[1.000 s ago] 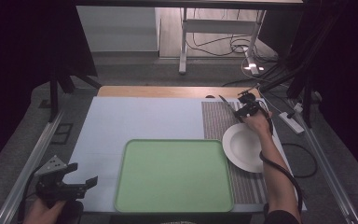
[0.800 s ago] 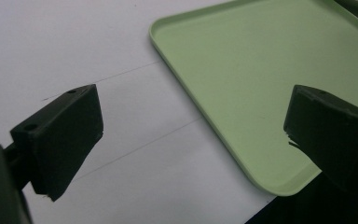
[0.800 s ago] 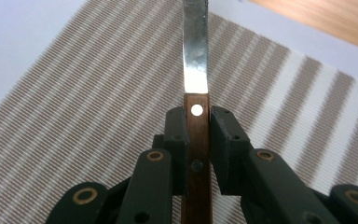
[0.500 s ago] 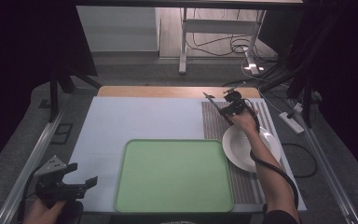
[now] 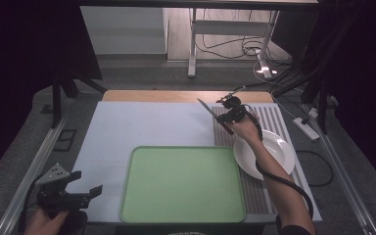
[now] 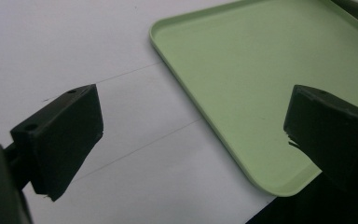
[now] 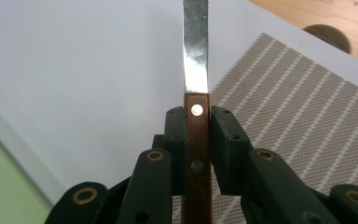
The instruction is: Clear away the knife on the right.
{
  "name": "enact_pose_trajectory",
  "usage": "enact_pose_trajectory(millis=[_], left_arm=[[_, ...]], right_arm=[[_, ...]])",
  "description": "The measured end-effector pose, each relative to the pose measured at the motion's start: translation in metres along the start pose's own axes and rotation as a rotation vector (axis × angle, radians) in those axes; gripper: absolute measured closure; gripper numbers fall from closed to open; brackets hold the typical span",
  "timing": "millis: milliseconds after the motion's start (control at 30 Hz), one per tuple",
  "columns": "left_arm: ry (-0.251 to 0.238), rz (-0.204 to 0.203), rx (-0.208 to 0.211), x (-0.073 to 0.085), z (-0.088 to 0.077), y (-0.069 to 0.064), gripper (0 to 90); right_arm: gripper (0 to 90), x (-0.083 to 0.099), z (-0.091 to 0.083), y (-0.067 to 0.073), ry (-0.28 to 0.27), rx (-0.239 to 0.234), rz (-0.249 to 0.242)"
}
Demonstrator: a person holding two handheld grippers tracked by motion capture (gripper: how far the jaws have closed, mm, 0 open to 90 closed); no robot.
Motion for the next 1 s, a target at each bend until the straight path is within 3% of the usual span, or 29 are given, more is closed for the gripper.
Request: enact_pose_trajectory(millis=[400, 667, 1000], left_arm=[[-0.002, 0.004, 0.000, 0.000, -0.001, 0.000, 4.5], [-0.004, 0.007, -0.002, 0.000, 0.000, 0.000, 4.5], [-0.003, 0.014, -0.005, 0.000, 0.000, -0.001, 4.5]], right_arm=[[77.5, 0.011, -0.011, 0.047, 0.037, -0.039, -0.064], [77.5, 0.019, -0.025, 0.066, 0.038, -0.052, -0.057], [77.4, 0.047, -0.043, 0.089, 0.069, -0.061, -0.070]])
Point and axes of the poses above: each handheld gripper's, and its own axes: z roughly forward along the jaws, x roughly out of its underside, y roughly to its left, the point moved 6 cm from there along z, roughly forward along the jaws, and after that the axes turned 9 degrees about -y, right-handed, at the moved point
